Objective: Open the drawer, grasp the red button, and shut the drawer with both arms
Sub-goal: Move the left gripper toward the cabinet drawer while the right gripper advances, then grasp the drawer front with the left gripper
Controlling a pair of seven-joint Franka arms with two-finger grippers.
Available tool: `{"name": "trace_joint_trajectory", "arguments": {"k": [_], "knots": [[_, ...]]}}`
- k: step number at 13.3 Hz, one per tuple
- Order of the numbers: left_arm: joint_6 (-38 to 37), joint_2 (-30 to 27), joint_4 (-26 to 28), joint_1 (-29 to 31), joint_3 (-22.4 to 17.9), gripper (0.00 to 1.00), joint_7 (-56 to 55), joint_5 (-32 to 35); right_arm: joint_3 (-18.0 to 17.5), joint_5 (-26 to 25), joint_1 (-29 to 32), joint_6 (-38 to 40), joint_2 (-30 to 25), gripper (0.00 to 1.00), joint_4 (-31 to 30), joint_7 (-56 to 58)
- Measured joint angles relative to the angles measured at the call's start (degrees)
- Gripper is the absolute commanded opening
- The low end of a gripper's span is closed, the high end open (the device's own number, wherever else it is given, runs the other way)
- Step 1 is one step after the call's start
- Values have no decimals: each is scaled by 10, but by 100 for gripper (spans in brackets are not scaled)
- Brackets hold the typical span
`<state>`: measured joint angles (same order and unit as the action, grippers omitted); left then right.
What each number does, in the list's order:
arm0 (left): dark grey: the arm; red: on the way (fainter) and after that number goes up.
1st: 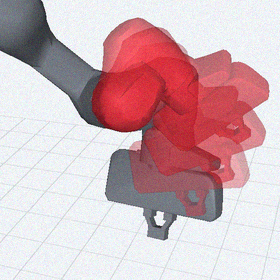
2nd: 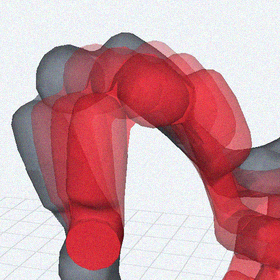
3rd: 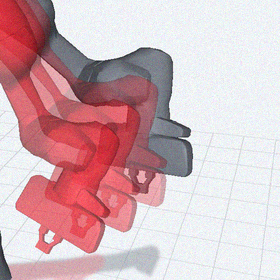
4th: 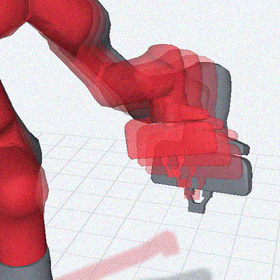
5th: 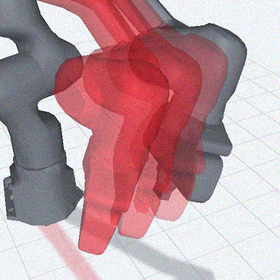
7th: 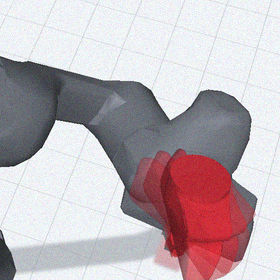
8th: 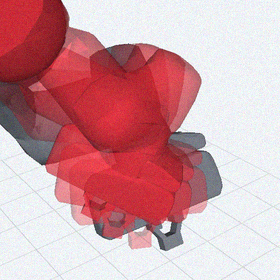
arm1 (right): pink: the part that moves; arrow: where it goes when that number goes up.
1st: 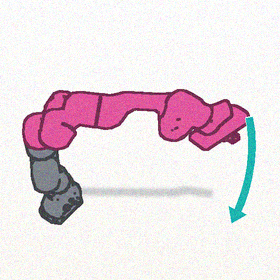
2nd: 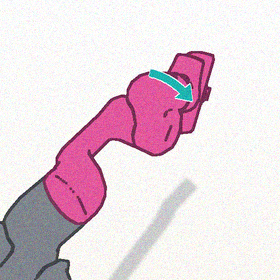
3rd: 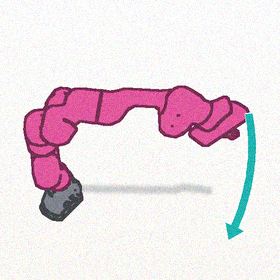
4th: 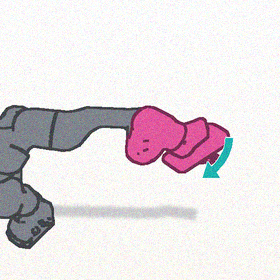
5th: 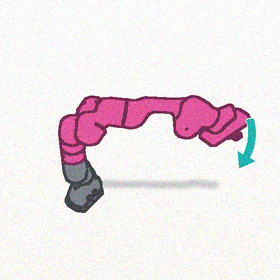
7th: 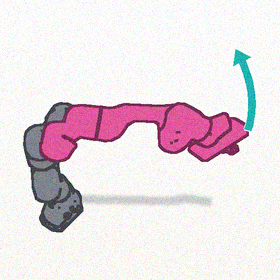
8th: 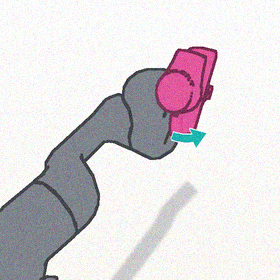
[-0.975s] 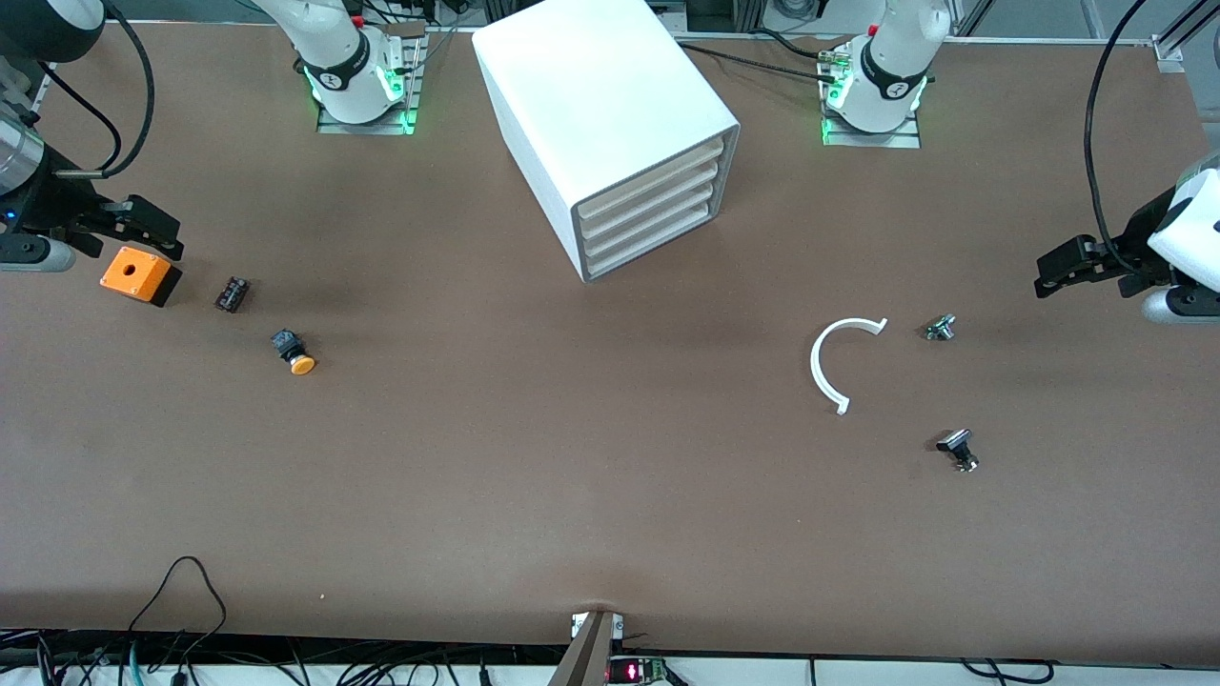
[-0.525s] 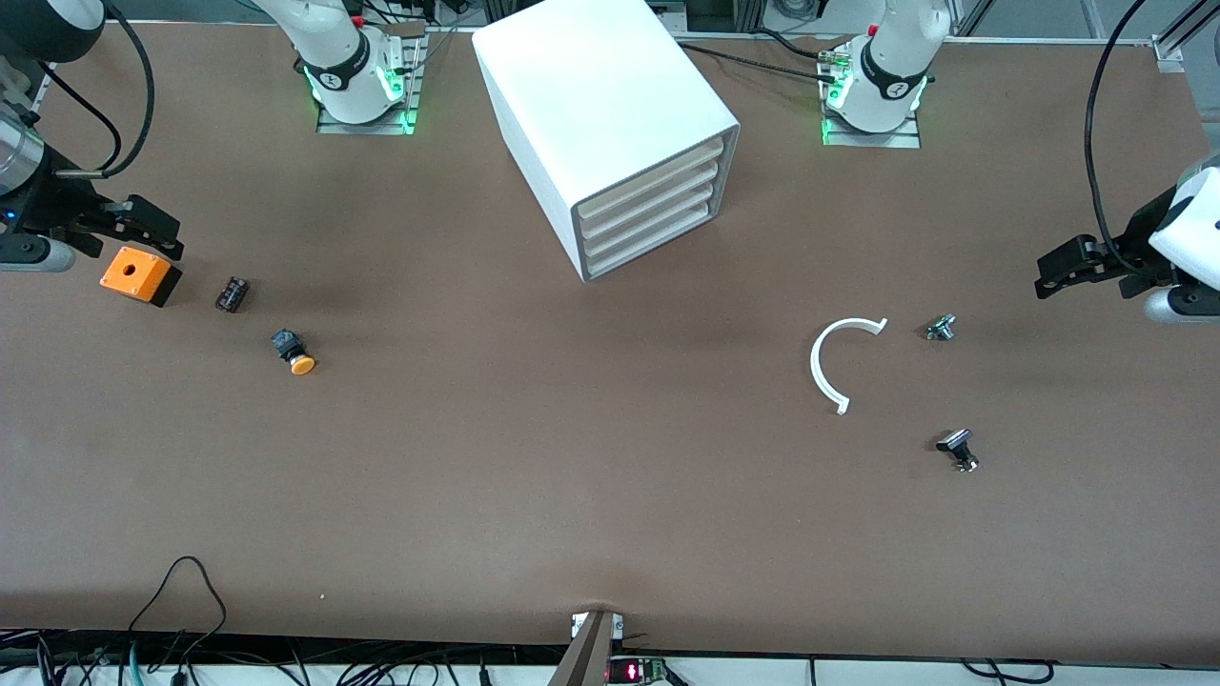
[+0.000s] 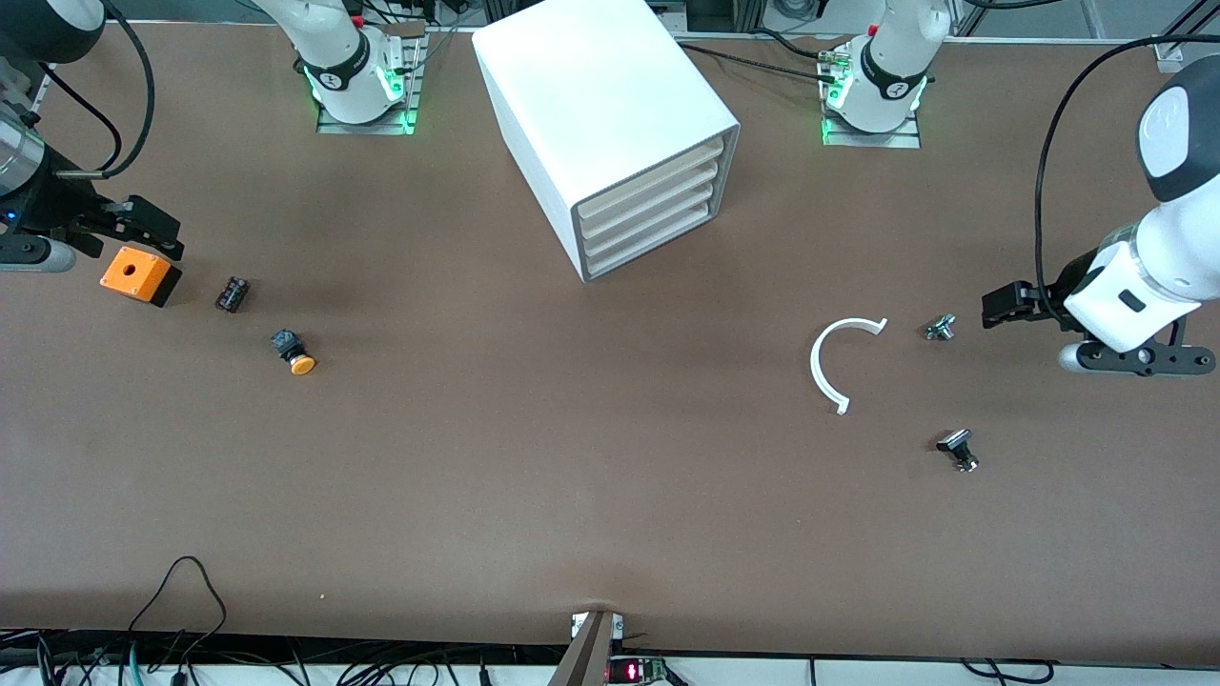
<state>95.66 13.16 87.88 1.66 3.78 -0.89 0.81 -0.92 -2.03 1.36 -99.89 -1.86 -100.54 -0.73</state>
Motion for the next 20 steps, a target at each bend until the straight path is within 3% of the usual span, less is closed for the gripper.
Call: {"name": "trace_joint_trajectory", "arguments": {"k": [4,10,15,20], "knots": [[-32,-1,-3,-1,2,100,0,-2,0,0,0,-1,1,100,9,0],[-60,44,0,-15,11,100,3,-85,-2,1,-24,-1,48,100,18,0],[-88,114,23,-13,11,100,89,-226,-2,0,-60,-2,114,100,23,-1],[-88,157,136,-13,18,100,174,-404,-3,0,-84,-1,110,100,35,1]]}}
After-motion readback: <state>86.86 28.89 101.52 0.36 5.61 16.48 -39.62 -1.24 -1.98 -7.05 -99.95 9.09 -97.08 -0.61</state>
